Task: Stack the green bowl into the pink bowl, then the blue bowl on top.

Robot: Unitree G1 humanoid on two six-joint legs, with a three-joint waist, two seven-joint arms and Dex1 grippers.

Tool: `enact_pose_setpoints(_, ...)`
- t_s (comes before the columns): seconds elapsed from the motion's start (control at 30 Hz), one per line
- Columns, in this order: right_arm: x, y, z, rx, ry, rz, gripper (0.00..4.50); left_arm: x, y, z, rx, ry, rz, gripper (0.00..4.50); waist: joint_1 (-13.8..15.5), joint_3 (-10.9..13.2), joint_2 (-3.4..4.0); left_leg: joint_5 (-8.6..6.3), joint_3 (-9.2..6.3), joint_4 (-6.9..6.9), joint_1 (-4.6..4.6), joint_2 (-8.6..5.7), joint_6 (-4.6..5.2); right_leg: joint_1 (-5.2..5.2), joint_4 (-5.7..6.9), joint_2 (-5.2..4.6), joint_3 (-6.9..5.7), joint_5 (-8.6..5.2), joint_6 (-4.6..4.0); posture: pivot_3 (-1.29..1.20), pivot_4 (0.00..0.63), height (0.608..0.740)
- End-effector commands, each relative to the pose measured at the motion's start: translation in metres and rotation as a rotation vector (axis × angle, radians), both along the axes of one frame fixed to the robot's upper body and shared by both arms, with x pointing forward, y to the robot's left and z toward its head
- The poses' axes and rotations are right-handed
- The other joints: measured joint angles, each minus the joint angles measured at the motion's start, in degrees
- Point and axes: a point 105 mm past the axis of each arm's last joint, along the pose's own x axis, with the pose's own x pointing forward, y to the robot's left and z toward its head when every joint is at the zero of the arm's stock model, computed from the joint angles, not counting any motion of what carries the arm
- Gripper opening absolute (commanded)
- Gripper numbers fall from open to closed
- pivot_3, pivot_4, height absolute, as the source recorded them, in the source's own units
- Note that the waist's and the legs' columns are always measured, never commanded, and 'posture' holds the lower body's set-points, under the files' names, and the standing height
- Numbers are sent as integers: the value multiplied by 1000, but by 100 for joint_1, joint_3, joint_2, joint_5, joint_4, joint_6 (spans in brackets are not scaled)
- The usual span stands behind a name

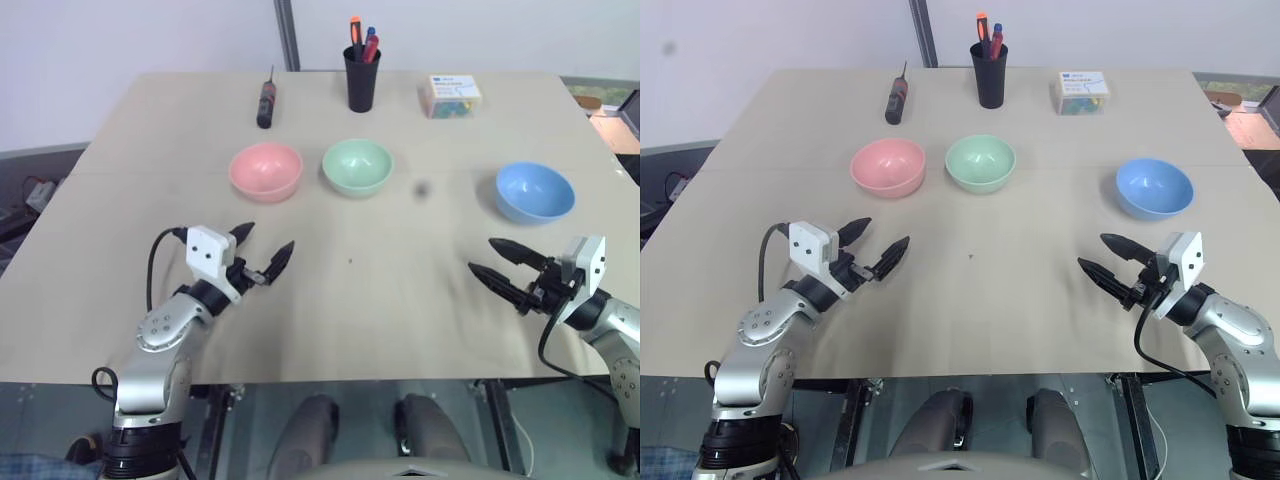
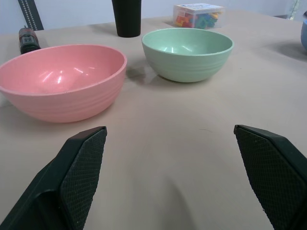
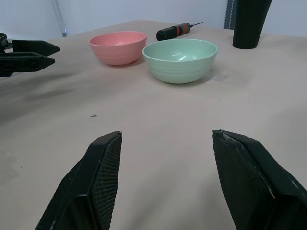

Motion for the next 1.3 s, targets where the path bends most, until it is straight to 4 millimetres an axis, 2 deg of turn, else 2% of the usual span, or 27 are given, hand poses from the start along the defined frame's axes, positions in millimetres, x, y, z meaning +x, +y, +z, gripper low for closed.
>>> enact_pose_setpoints(0.03, -3, -1, 13, -5, -62, -3, 3152, -6, -13, 14, 2, -67, -59, 4500, 0, 0, 0, 0, 0, 0, 0, 0, 0, 0, 0, 0, 0, 0, 0, 0, 150, 740)
enact_pose_setpoints(0.43, 0, -6, 14, -18, -75, -26, 3152, -6, -15, 15, 11, -73, -105, 4500, 0, 0, 0, 0, 0, 0, 1, 0, 0, 2, -1, 0, 0, 0, 0, 0, 150, 740)
enact_pose_setpoints(0.9, 0, -2, 15, -21, -87, -16, 3152, -1, -13, 20, -3, -89, -91, 4500, 1, 0, 0, 0, 0, 0, 2, 0, 0, 2, 0, 1, 0, 0, 0, 0, 150, 740)
enact_pose_setpoints(1.07, -1, 7, 24, -11, -136, 12, 3152, 8, -13, 28, 26, -119, -55, 4500, 1, 0, 0, 0, 0, 0, 2, 0, 0, 2, 0, 1, -1, 0, 0, 0, 150, 740)
enact_pose_setpoints(1.3, -13, 34, 39, -1, -234, 120, 3152, 38, -1, 29, 114, -59, 75, 4500, -1, 0, 0, 0, -4, 0, 3, -1, 0, 3, 2, 5, -4, 0, 0, 0, 150, 740)
